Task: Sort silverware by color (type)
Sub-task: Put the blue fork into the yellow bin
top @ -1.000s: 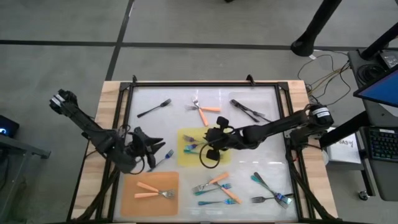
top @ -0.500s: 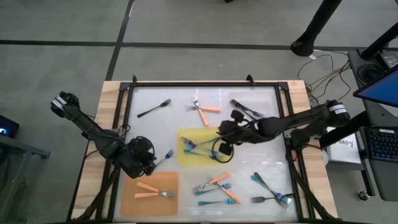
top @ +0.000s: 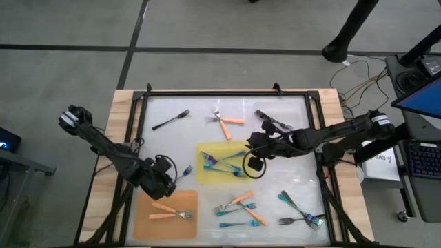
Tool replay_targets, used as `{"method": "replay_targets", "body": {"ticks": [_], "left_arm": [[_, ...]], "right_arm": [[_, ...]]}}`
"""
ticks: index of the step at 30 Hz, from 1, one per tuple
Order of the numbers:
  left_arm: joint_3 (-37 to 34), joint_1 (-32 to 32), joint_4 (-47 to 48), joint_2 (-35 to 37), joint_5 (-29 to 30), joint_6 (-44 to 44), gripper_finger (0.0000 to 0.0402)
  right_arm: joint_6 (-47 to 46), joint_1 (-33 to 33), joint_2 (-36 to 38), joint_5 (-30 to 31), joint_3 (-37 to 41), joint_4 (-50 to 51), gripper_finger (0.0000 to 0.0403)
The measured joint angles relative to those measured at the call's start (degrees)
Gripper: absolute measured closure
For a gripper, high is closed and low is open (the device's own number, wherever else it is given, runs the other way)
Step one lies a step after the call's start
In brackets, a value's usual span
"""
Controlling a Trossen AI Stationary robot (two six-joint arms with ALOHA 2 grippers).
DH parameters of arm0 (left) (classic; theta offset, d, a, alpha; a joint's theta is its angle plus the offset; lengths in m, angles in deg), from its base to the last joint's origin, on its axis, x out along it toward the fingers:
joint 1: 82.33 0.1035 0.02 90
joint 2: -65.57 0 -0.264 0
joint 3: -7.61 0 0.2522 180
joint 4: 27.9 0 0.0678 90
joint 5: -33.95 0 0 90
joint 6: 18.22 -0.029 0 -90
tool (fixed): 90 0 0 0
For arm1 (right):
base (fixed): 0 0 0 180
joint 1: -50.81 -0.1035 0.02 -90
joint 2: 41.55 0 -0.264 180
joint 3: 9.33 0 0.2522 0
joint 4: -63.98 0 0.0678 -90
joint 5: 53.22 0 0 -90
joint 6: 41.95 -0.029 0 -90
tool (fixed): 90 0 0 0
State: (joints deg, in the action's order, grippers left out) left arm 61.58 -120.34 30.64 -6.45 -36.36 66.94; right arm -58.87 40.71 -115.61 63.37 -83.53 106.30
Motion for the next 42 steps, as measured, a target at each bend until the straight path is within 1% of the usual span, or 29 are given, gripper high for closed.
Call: {"method": "replay_targets", "body": {"ticks": [4,10,17,20,25,29,31,33,35,39,40,42], "left_arm": [[0.15,2.03,-0.2,-1.75,-1.71,-0.07,0.0271],[0.15,6.83,-2.37,-4.02,-6.85,-0.65,0.0247],[0.15,11.71,-8.57,-8.27,-12.91,-8.23,0.0244],[0.15,13.54,-10.63,-10.39,-13.3,-11.69,0.0244],[0.34,16.83,-10.65,-13.73,-14.52,-15.3,0.0244],[0.56,18.58,-10.24,-15.89,-16.05,-17.66,0.0246],[0.58,18.97,-10.1,-16.38,-16.54,-18.91,0.0256],[0.52,19.03,-9.85,-16.41,-16.58,-19.66,0.0277],[0.37,19.03,-9.67,-16.02,-16.38,-20.27,0.0307],[0.15,19.07,-8.94,-14.96,-15.79,-20.48,0.0383],[0.15,19.07,-8.73,-14.7,-15.69,-20.23,0.0392],[0.15,19.07,-8.65,-14.49,-15.6,-19.97,0.0391]], "right_arm": [[0.26,0.0,-0.75,-0.01,0.32,0.04,0.0307],[0.39,0.0,-1.05,0.0,0.45,-0.02,0.0306],[0.41,0.0,-0.92,0.02,0.49,-0.06,0.0312],[0.43,0.0,-0.93,0.02,0.49,-0.02,0.0309],[0.5,0.0,-0.96,0.02,0.49,-0.04,0.0303],[0.47,0.0,-0.96,0.02,0.49,-0.02,0.0305],[0.52,0.0,-0.96,0.02,0.49,-0.02,0.0308],[0.5,0.0,-0.96,0.02,0.49,-0.02,0.031],[0.51,0.0,-0.96,0.02,0.49,-0.02,0.0312],[0.61,0.0,-0.96,0.02,0.49,0.0,0.0309],[0.61,0.0,-0.96,0.03,0.49,0.0,0.0308],[0.6,0.0,-0.96,0.03,0.49,0.02,0.0306]]}}
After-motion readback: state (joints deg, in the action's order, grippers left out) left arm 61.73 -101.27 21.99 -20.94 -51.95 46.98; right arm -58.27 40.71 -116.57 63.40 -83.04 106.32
